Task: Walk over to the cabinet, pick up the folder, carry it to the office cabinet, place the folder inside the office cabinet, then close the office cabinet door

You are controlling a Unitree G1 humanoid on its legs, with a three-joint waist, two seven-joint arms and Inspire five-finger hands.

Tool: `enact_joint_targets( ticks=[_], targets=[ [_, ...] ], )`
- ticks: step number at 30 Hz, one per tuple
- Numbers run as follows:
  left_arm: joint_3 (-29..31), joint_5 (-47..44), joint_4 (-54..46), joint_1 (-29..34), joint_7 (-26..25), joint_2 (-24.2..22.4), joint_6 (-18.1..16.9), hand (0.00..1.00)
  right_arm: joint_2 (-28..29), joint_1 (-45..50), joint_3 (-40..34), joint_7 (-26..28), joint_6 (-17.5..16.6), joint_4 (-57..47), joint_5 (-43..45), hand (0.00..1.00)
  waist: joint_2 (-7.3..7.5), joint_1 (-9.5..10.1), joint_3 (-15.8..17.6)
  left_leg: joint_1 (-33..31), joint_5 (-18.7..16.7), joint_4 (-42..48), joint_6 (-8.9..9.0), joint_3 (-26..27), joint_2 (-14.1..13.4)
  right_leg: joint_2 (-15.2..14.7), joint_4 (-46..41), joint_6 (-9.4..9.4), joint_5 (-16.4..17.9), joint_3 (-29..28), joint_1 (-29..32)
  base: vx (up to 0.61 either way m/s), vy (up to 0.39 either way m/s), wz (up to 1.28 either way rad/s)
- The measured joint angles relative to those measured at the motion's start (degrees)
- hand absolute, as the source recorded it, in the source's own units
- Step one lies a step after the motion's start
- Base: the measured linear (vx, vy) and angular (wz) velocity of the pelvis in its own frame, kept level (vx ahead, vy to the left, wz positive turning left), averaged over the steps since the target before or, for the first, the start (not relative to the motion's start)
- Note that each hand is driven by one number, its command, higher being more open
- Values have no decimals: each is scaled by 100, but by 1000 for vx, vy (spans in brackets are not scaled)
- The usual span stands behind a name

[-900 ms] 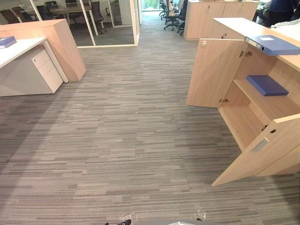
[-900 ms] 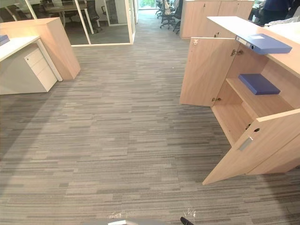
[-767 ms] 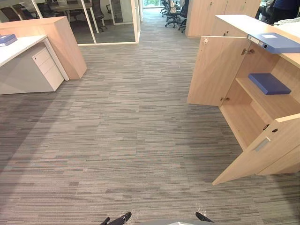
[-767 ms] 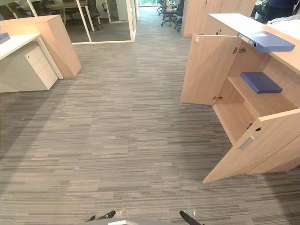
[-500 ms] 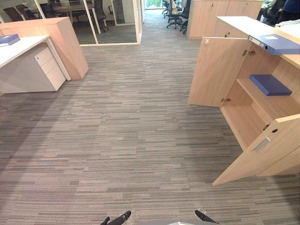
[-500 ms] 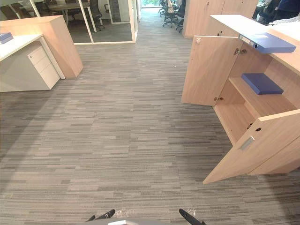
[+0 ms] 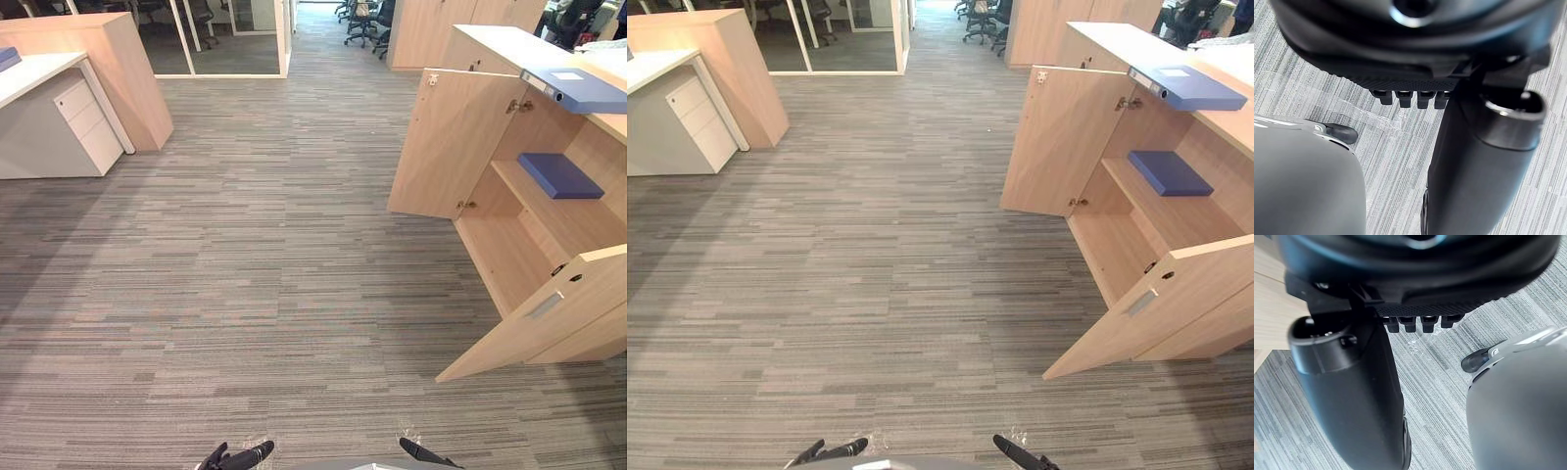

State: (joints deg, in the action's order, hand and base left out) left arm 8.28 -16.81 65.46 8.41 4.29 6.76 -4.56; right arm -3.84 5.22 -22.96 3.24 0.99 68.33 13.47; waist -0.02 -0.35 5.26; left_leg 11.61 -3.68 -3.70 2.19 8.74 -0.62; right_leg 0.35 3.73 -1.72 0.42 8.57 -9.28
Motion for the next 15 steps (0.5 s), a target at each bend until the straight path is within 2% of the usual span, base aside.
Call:
enact_joint_targets(
  ticks=[5, 7, 9, 10, 11, 12, 14, 15],
  targets=[
    [-35, 12, 1, -17, -13, 15, 1, 100, 2, 1, 0, -7, -1, -9, -7, 100, 9, -2, 12, -58, -9, 85, 14, 4, -11, 1, -5, 2, 5, -2, 13, -45, -23, 0],
    [-2, 64, 1, -60, -30, 40, -2, 100, 26, -13, 0, -12, -9, -15, -7, 100, 58, 9, 88, -131, -75, 275, 98, 16, -38, 4, -57, 56, 40, 0, 19, -79, -49, 4],
    [218, 64, -20, -164, -80, 125, -6, 100, 120, -59, 3, -18, -27, -12, -6, 100, 206, 19, 285, -871, -541, 1862, 256, 176, -229, 0, -291, 261, 210, 48, 118, -122, -70, 12],
    [245, 59, -18, -193, -115, 155, -2, 100, 142, -66, 2, -24, -31, -12, -7, 100, 267, 31, 343, -1092, -579, 2356, 267, 314, -309, -3, -327, 297, 235, 48, 108, -136, -105, 5],
    [361, 58, -25, -210, -157, 165, 4, 100, 161, -65, 2, -36, -29, -12, -6, 100, 318, 56, 433, -1541, -613, 3298, 233, 582, -532, 9, -409, 344, 273, 44, 88, -89, -109, 0],
    [503, 27, -29, -204, -210, 138, 2, 100, 133, -42, -1, -77, -31, -17, -4, 100, 238, 80, 512, -1826, -786, 3948, 85, 842, -831, 81, -471, 388, 352, 47, 14, -56, -93, 4],
    [619, -68, -97, -218, -279, 5, -60, 100, 69, 52, -1, -168, -13, 4, -2, 100, 174, 105, 555, -2076, -911, 3912, 79, 956, -987, 89, -477, 395, 415, 74, -73, 15, -46, 8],
    [616, -67, -177, -232, -297, -36, -94, 100, 33, 56, 1, -195, 5, 6, 4, 100, 132, 141, 577, -2199, -887, 3465, 73, 963, -926, 30, -481, 391, 451, 50, -65, 48, 8, 0]
  ],
)
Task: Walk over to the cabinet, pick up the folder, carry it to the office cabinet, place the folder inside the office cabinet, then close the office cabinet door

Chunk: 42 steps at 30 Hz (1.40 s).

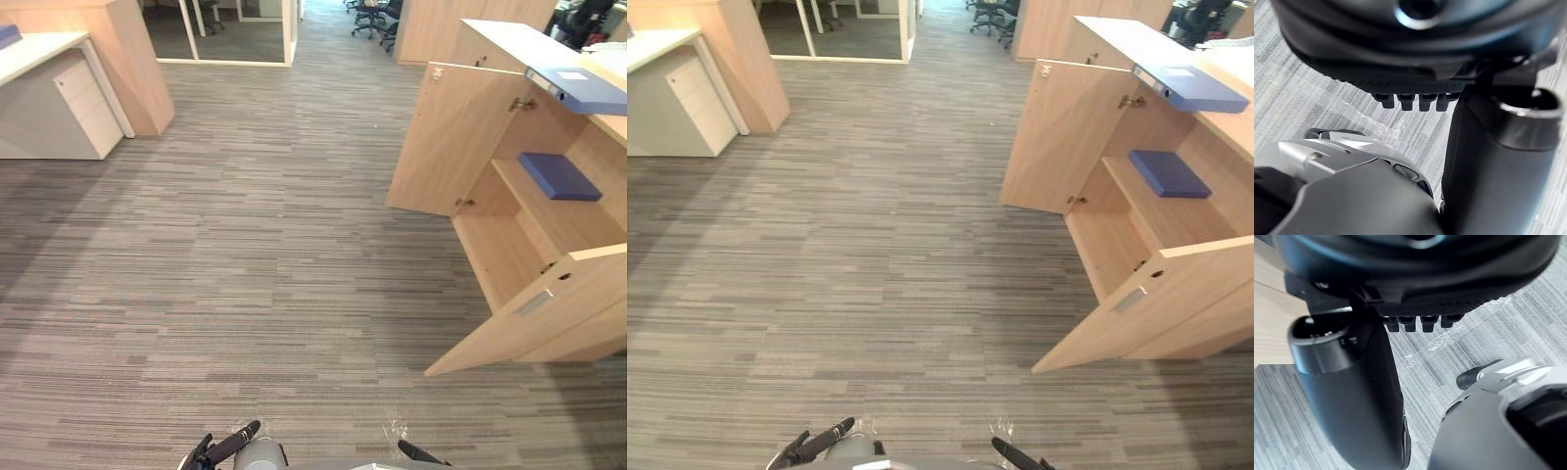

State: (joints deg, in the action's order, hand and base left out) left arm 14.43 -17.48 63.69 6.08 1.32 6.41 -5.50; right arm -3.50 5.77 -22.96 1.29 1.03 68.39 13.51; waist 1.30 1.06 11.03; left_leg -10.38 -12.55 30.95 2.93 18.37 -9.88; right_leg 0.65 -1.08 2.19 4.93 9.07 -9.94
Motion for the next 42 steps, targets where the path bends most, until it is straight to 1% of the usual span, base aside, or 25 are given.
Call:
enact_joint_targets(
  ticks=[3, 4, 5, 6, 8, 9, 11, 12, 13, 14, 16, 19, 21, 22, 24, 25, 26, 27, 28, 29, 31, 33, 36, 40, 42],
  targets=[
    [-39, 3, -6, -47, -94, -88, -17, 100, -102, -53, 28, -12, -10, -2, 4, 100, -150, 7, 43, -154, 423, -1445, 11, -32, 258, -167, 8, -61, 73, -124, 92, 115, 143, -22],
    [-83, 53, -3, -49, -121, -157, -20, 100, -195, -89, 86, -15, -12, -5, 5, 100, -299, 35, 35, -194, 956, -2098, 150, -32, 316, -214, 70, -123, 115, -286, 122, 165, 176, -41],
    [-83, 83, 0, -49, -130, -172, -20, 100, -232, -91, 168, -20, -14, -8, 7, 100, -330, 43, 18, -196, 1114, -2108, 128, -3, 341, -252, 79, -173, 149, -344, 131, 353, 287, -48],
    [-134, 207, 2, -77, -131, -178, -21, 100, -256, -115, 221, -20, -20, -10, 6, 100, -363, 37, -9, -194, 1310, -2047, -80, 20, 426, -358, 67, -306, 246, -426, 123, 412, 294, -35],
    [-233, 315, 0, -79, -119, -92, -23, 100, -227, -130, 224, -17, -27, -4, 1, 100, -239, 9, -144, -222, 1004, -1717, -591, 103, 638, -643, -280, -406, 545, -476, 183, 382, 239, -24],
    [-240, 361, -2, -76, -119, -65, -24, 100, -205, -118, 227, -10, -29, 2, 1, 100, -187, 7, -216, -210, 890, -1685, -635, 170, 699, -713, -665, -477, 687, -506, 365, 341, 152, -24],
    [-368, 432, -33, -79, -122, 4, -25, 100, -187, -259, 315, 28, -46, -2, 2, 100, -104, -5, -255, 160, 609, -1705, -685, 399, 802, -1013, -2971, -811, 905, -494, 1281, 454, 226, -44],
    [-553, 448, -40, -76, -117, 83, -24, 100, -185, -276, 321, 34, -76, -20, 3, 100, -42, -28, -232, 590, 481, -1777, -731, 461, 904, -1221, -4217, -1125, 561, -486, 1613, 410, 221, -32],
    [-659, 450, -52, -67, -117, 122, -25, 100, -180, -274, 339, 38, -100, -22, 4, 100, -29, -47, -238, 807, 415, -1805, -749, 471, 942, -1295, -4737, -1261, 329, -478, 1737, 434, 178, -11],
    [-823, 451, -99, -36, -102, 159, -30, 100, -185, -273, 410, 56, -136, -47, 3, 100, -43, -106, -234, 1232, 322, -1928, -756, 473, 985, -1398, -5684, -1252, 210, -385, 1964, 446, 118, 6],
    [-1065, 390, -172, -81, -11, 144, -79, 100, -178, -292, 443, 71, -188, -221, 2, 100, -85, -181, -233, 1740, 319, -2220, -753, 441, 990, -1493, -6369, -897, 400, 62, 2309, 428, 76, 6],
    [-1569, 327, -194, -273, 149, 55, -76, 100, -191, -405, 452, 108, -241, -392, 10, 100, -218, -243, -131, 2250, 318, -2491, -744, 442, 831, -1335, -5315, -505, 801, 563, 2619, 374, -50, 2],
    [-1778, 660, -206, -331, 199, -43, -79, 100, -192, -418, 447, 114, -252, -525, 59, 100, -327, -384, -64, 2415, 321, -2535, -689, 365, 647, -1134, -3462, -520, 748, 474, 2624, 382, -198, 37],
    [-1875, 688, -220, -349, 284, -69, -85, 100, -191, -419, 437, 115, -236, -513, 195, 100, -345, -463, -54, 2495, 255, -2584, -429, 286, 528, -1090, -2307, -614, 382, 208, 2644, 316, -234, 44],
    [-1901, 690, -218, -352, 308, -56, -100, 100, -176, -364, 393, 116, -224, -473, 241, 100, -283, -455, -64, 2687, 91, -2697, -53, 282, 440, -1119, -1681, -611, -78, -11, 2684, 362, -321, 25],
    [-1783, 675, -148, -305, 279, -21, -85, 100, -168, -351, 376, 126, -190, -373, 244, 100, -188, -450, -50, 2991, -100, -2790, 291, 294, 283, -1084, -1915, -460, -660, -1, 2733, 422, -421, 2],
    [-1685, 679, -86, -308, 244, -60, -65, 100, -191, -351, 360, 147, -182, -367, 251, 100, -286, -452, -57, 3064, -111, -2785, 366, 320, 121, -959, -2215, -408, -465, 49, 2810, 556, -549, -7],
    [-1555, 685, -66, -254, 246, -52, -66, 100, -201, -338, 363, 190, -194, -363, 238, 100, -366, -431, -127, 3037, -93, -2567, 400, 313, -108, -790, -2433, -248, -161, 123, 2874, 524, -540, -14],
    [-1271, 685, -33, -228, 214, -62, -60, 100, -190, -352, 247, 199, -183, -315, 233, 100, -398, -431, -167, 2626, -65, -1517, 415, 149, -647, -480, -2436, -78, 62, 268, 2730, 544, -570, -8],
    [-1183, 685, -31, -223, 209, -67, -58, 100, -175, -352, 165, 204, -178, -290, 234, 100, -414, -435, -167, 2507, -38, -1215, 413, 86, -783, -400, -2391, -38, 93, 322, 2659, 542, -599, 10],
    [-597, 675, -159, -165, 112, -98, -79, 100, -53, -278, -333, 119, -152, -100, 283, 100, -429, -391, -124, 1459, 422, 1413, -195, -401, -1811, 197, -1900, 213, 203, 654, 1849, 513, -524, 23],
    [-484, 674, -351, -165, 32, 0, -94, 100, -43, -221, -297, 37, -169, 14, 319, 100, -295, -270, -62, 1097, 241, 2523, -258, -287, -2063, 426, -1526, 236, 211, 683, 1200, 389, -332, -4],
    [-463, 672, -511, -235, -15, 24, -184, 100, -15, -281, -265, -9, -168, 38, 447, 100, -75, -257, -60, 210, -82, 2329, -78, -121, -1514, 457, -935, 318, 272, 655, 632, 381, -281, 9],
    [-415, 561, -616, -294, -46, -148, -155, 100, -46, -541, -262, -6, -147, 110, 445, 100, -135, -96, 169, -267, -195, 151, 75, -372, -297, 453, -757, 348, 446, 374, 315, 284, -55, -28],
    [-400, 406, -610, -261, -123, -208, -159, 100, 5, -621, -225, -3, -154, 116, 444, 100, -220, 126, 171, -145, 852, -1206, 101, -1014, 314, 476, -762, 248, 611, -72, 219, 253, 64, -93]
  ],
)
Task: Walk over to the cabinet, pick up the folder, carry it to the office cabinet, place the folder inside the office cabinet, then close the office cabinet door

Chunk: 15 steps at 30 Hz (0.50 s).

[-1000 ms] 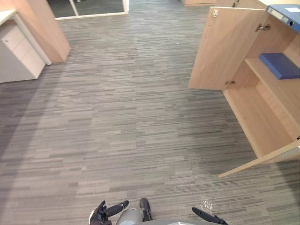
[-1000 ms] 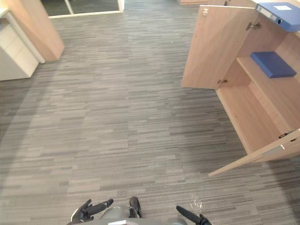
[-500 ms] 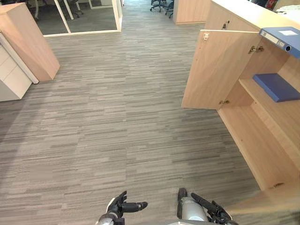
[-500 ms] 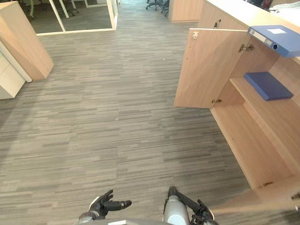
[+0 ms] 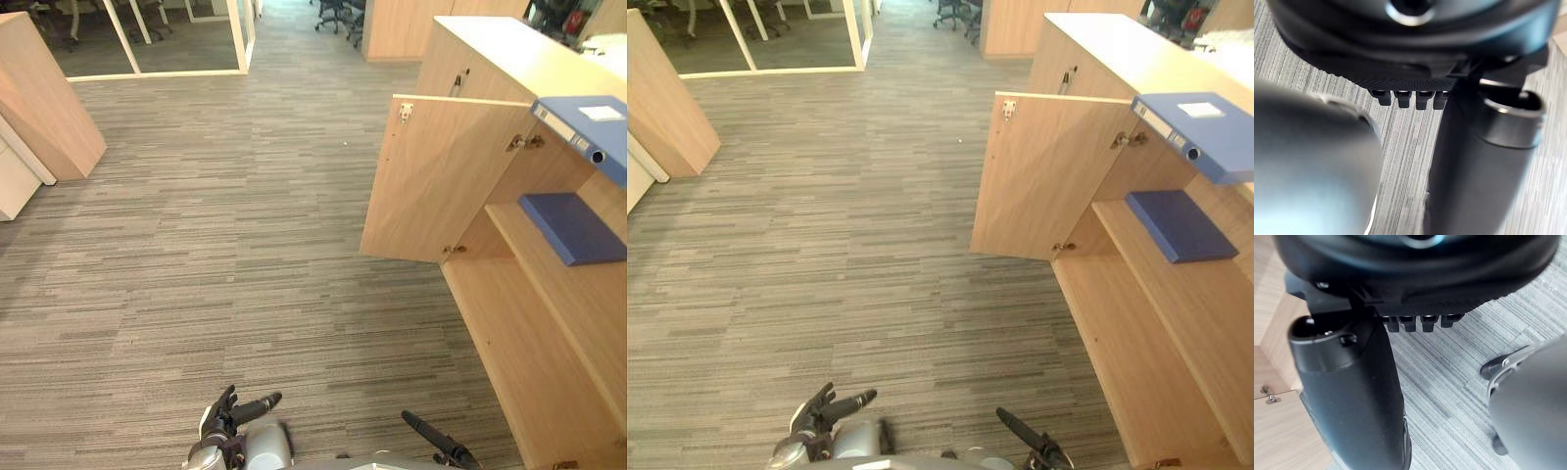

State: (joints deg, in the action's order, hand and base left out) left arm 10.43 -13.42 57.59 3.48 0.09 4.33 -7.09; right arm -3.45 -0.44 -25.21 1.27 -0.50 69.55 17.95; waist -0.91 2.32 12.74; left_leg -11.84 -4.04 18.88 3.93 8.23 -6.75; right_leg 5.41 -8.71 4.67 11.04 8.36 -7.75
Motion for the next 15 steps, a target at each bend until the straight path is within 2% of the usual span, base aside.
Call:
enact_joint_targets(
  ticks=[1, 2, 3, 4, 5, 6, 7, 8, 9, 10, 11, 13, 14, 15],
  targets=[
    [1, 3, 16, 19, -15, 16, 2, 100, 33, -1, 40, -2, -10, -20, -6, 100, 1, 28, -21, 73, 159, -80, -106, -76, 69, -3, -9, -34, 24, -148, -32, 365, 61, -104],
    [2, 2, 45, -11, -18, 43, 10, 100, 54, -7, 72, 26, -25, -89, -5, 100, -3, -1, -23, 43, 106, 87, -332, -89, 121, -57, -116, -83, 114, -291, -5, 319, 43, -59],
    [0, 0, 80, -18, -16, 44, 10, 100, 75, -6, 72, 27, -27, -124, -5, 100, 12, -24, -32, 24, -100, 281, -383, -29, 125, -108, -310, -246, 228, -365, 78, 441, 73, -73],
    [-5, -52, 149, -51, -9, 54, 11, 100, 82, 16, 112, 27, -22, -96, -6, 100, 55, -6, -13, 274, -351, 314, -458, 252, 112, -233, -1116, -557, 419, -551, 305, 273, 51, -60],
    [-5, -62, 167, -51, -9, 61, 11, 100, 84, 18, 121, 28, -23, -98, -7, 100, 65, -6, -8, 357, -377, 289, -459, 309, 116, -266, -1361, -606, 448, -574, 391, 312, 98, -75],
    [-18, -65, 231, -46, -6, 98, 8, 100, 109, 26, 112, 28, -30, -108, 0, 100, 110, -20, -12, 666, -449, 120, -485, 497, 161, -403, -2219, -751, 473, -529, 655, 296, 153, -64],
    [-100, -57, 287, -15, -2, 167, 7, 100, 129, 39, 111, 33, -41, -132, 4, 100, 194, -81, -20, 1113, -528, -113, -514, 703, 269, -701, -3238, -1060, 324, -285, 938, 360, 179, -77],
    [-247, -56, 336, 38, 6, 210, 7, 100, 142, 53, 118, 55, -57, -162, 2, 100, 212, -176, -57, 1498, -582, -379, -538, 843, 372, -1096, -4013, -1158, 11, 179, 1149, 366, 184, -66],
    [-312, -51, 349, 56, 30, 238, 7, 100, 156, 89, 125, 78, -65, -231, -5, 100, 233, -216, -101, 1727, -600, -577, -540, 944, 433, -1402, -4432, -952, -140, 596, 1235, 230, 119, -48],
    [-312, -50, 355, 65, 48, 238, 7, 100, 165, 107, 140, 91, -71, -267, -11, 100, 233, -218, -137, 1863, -602, -690, -538, 1012, 458, -1583, -4631, -865, -93, 835, 1315, 388, 153, -53],
    [-322, -44, 379, 61, 51, 222, 6, 100, 153, 101, 144, 120, -85, -331, -30, 100, 193, -239, -115, 2175, -596, -909, -539, 1131, 446, -1858, -4775, -642, 149, 1296, 1409, 334, 97, -50],
    [-349, 17, 459, 50, 53, 223, 9, 100, 150, 109, 130, 119, -88, -410, -33, 100, 133, -300, -92, 2378, -596, -1034, -539, 1196, 331, -1868, -4513, -552, 419, 1511, 1548, 270, 27, -38],
    [-395, 58, 490, 35, 52, 221, 13, 100, 146, 114, 140, 116, -93, -490, -37, 100, 86, -338, -76, 2483, -597, -1080, -535, 1260, 215, -1781, -3902, -517, 521, 1682, 1634, 284, -55, -30],
    [-448, 53, 514, 47, 67, 248, 14, 100, 158, 139, 160, 113, -101, -512, -44, 100, 119, -338, -92, 2546, -597, -1101, -532, 1359, 175, -1766, -2997, -521, 418, 1805, 1684, 280, -85, -28]
  ],
)
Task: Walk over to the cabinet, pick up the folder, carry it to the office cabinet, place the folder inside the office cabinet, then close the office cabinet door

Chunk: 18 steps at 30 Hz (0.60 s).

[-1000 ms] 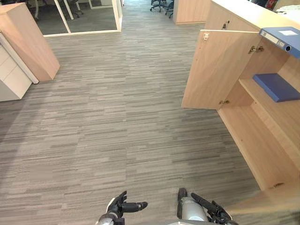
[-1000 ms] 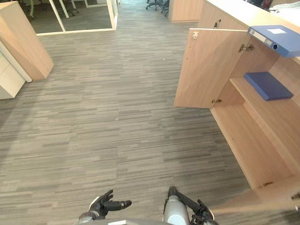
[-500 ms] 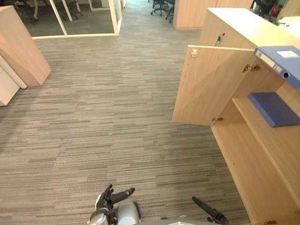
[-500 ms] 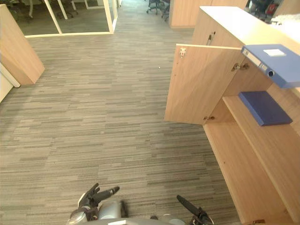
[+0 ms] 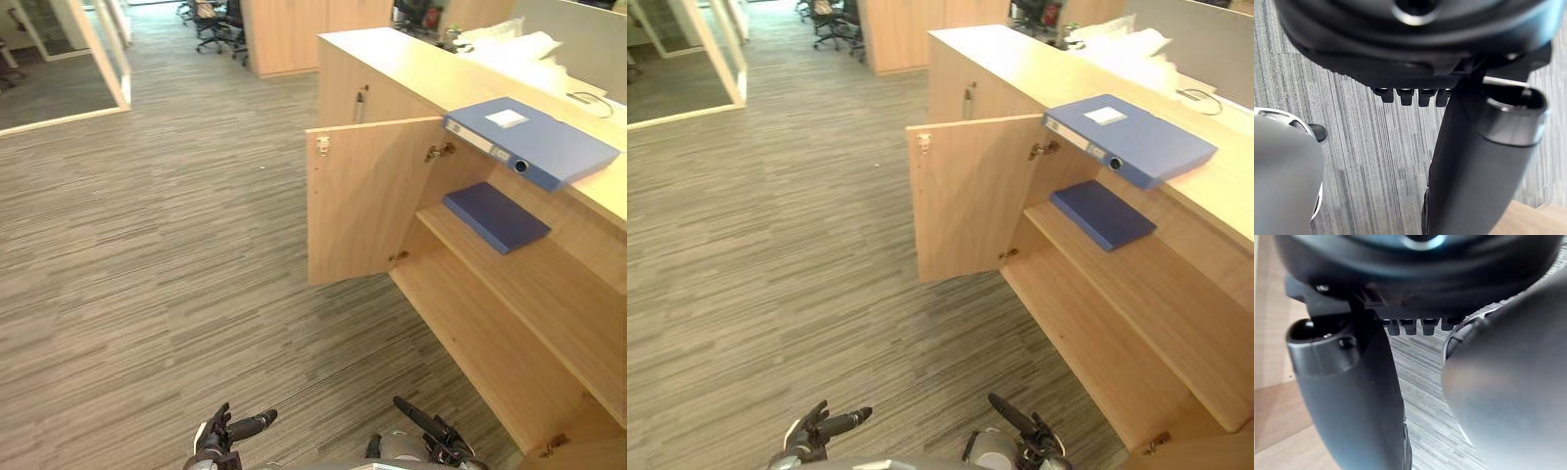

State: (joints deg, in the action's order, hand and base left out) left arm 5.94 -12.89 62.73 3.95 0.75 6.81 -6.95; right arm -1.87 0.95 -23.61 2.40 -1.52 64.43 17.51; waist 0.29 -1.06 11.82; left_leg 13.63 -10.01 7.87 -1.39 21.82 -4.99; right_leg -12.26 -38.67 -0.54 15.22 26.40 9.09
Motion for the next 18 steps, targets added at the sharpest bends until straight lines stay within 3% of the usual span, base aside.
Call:
enact_joint_targets(
  ticks=[1, 2, 3, 6, 7, 10, 11, 12, 14, 15, 16, 18],
  targets=[
    [-10, 3, 6, -8, 27, 10, 3, 100, 8, 3, -4, -1, -2, 1, 2, 100, 26, -1, -1, 57, -11, -42, 51, 32, 10, -31, 473, 12, -173, 68, 14, 283, -144, -27],
    [-8, 3, 7, -47, 53, 20, 4, 100, 17, 3, -20, -12, 13, 19, 16, 100, 137, -9, -14, 186, -65, -105, 267, 133, 96, -87, 1292, 259, -890, 176, 21, 258, -156, -41],
    [-20, 20, 123, -73, 17, -87, 2, 100, -71, -23, -34, -12, 20, 53, 29, 100, -121, -21, -32, 300, -55, -209, 425, 301, -98, 202, 1390, 314, -909, 212, -42, 209, -127, -54],
    [-27, 126, 235, -66, 27, -286, 7, 100, -188, -46, -37, -12, 25, 71, 0, 100, -396, -25, -92, 488, 10, -323, 623, 969, -413, 781, 1780, 350, -976, 244, -98, 253, -169, -80],
    [-21, 127, 236, -67, 27, -288, 7, 100, -189, -46, -37, -13, 27, 71, 0, 100, -396, -25, -92, 503, 12, -324, 627, 992, -423, 794, 1787, 346, -978, 256, -104, 185, -151, -104],
    [29, 246, 224, -93, 56, -296, 3, 100, -175, -43, -14, -7, 26, 120, -175, 100, -293, -22, -61, 919, 150, -276, 723, 1762, -573, 1136, 1968, 240, -887, 545, -221, 144, -133, -129],
    [142, 304, 223, -81, 83, -296, 5, 100, -126, 2, -33, -5, 28, 120, -171, 100, -179, -47, -104, 971, 189, -162, 774, 1986, -579, 1162, 2058, 285, -563, 589, -249, 154, -124, -92],
    [215, 356, 225, -78, 95, -302, 9, 100, -103, 6, -128, -7, 65, 140, -167, 100, -131, -65, -109, 997, 182, -27, 786, 2054, -621, 1149, 2039, 415, -471, 681, -289, 228, -151, -116],
    [420, 462, 224, -56, 103, -238, 29, 100, 3, 204, -323, -4, 79, 159, -159, 100, -30, -109, -181, 735, 38, 1623, 1005, 2097, -1352, 1435, 2416, 472, -366, 908, -716, 259, -203, -90],
    [476, 464, 221, -3, 105, -194, 31, 100, 36, 313, -336, -3, 70, 160, -161, 100, -48, -108, -191, 535, 100, 2535, 956, 1978, -1812, 1701, 2723, 494, -397, 861, -959, 236, -283, -72],
    [643, 458, 130, 55, 100, -131, 13, 100, 15, 410, -325, -12, 76, 172, -157, 100, -65, -76, -207, 159, 246, 3828, 460, 1742, -2469, 2057, 3011, 682, -525, 642, -1213, 179, -237, -69],
    [712, 448, -135, 125, 83, -68, -12, 100, -68, 427, -325, -33, 74, 349, -154, 100, -120, -41, -198, -493, 129, 5458, -135, 1309, -3092, 2381, 3121, 862, -504, 346, -1418, 212, -194, -84]
  ],
)
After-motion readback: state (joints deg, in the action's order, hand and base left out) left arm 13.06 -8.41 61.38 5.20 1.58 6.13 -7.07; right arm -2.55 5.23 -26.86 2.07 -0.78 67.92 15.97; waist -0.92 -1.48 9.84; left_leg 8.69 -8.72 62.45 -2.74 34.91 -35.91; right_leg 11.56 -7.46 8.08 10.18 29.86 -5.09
